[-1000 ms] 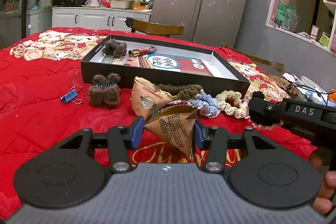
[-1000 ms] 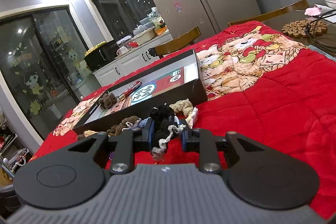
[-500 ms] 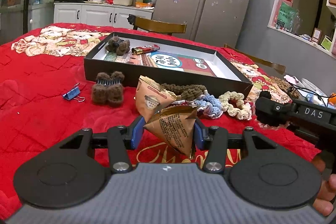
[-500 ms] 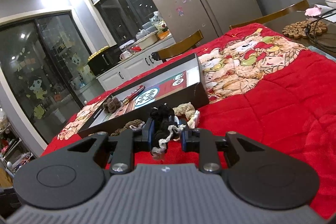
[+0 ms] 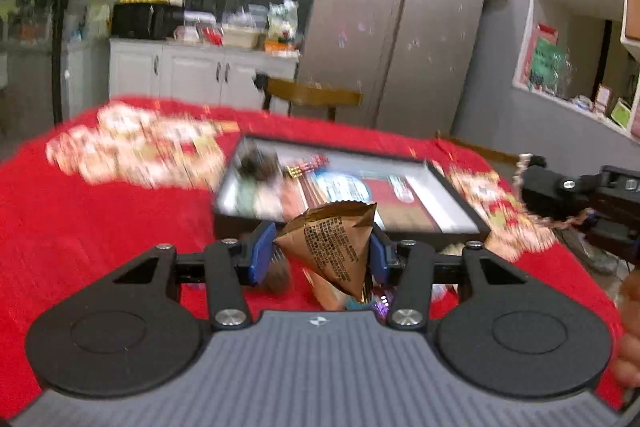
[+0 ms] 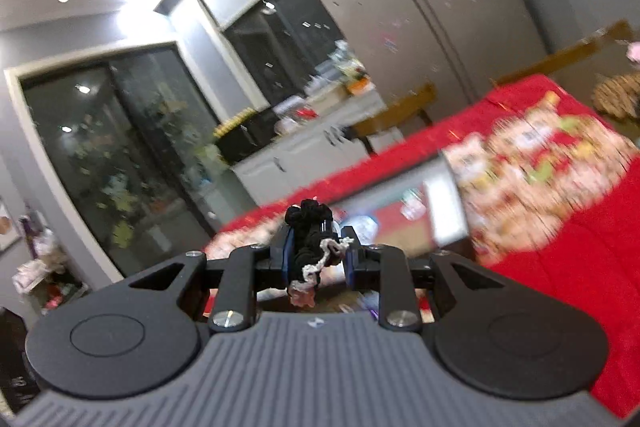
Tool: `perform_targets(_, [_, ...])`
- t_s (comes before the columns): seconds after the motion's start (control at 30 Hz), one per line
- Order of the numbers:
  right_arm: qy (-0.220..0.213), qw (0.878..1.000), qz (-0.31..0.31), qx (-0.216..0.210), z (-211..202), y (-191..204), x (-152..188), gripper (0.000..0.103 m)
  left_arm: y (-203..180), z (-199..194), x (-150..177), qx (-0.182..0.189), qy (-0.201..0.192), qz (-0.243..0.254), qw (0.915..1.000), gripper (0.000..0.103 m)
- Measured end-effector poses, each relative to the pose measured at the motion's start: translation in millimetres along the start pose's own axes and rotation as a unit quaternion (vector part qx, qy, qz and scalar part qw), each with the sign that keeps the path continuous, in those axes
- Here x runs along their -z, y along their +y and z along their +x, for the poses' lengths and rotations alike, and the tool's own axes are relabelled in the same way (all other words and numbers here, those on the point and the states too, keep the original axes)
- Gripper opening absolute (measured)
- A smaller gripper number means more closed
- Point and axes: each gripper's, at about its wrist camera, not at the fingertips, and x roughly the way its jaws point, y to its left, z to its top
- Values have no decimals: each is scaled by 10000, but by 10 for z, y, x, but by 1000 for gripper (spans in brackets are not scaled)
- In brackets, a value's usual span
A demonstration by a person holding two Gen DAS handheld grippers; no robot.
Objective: Organize objects
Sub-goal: 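Lift the pouch and black scrunchie and carry both toward the black box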
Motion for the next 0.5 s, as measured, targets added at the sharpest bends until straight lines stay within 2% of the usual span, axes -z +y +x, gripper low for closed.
perform_targets(0.2, [-172, 9990, -411, -37, 116, 324, -389, 27, 65, -139, -534, -303, -644, 417, 9966, 55])
perform_targets(0.5, [124, 9987, -466, 148, 568, 649, -684, 27, 91, -24, -1219, -143, -896, 432, 9949, 55])
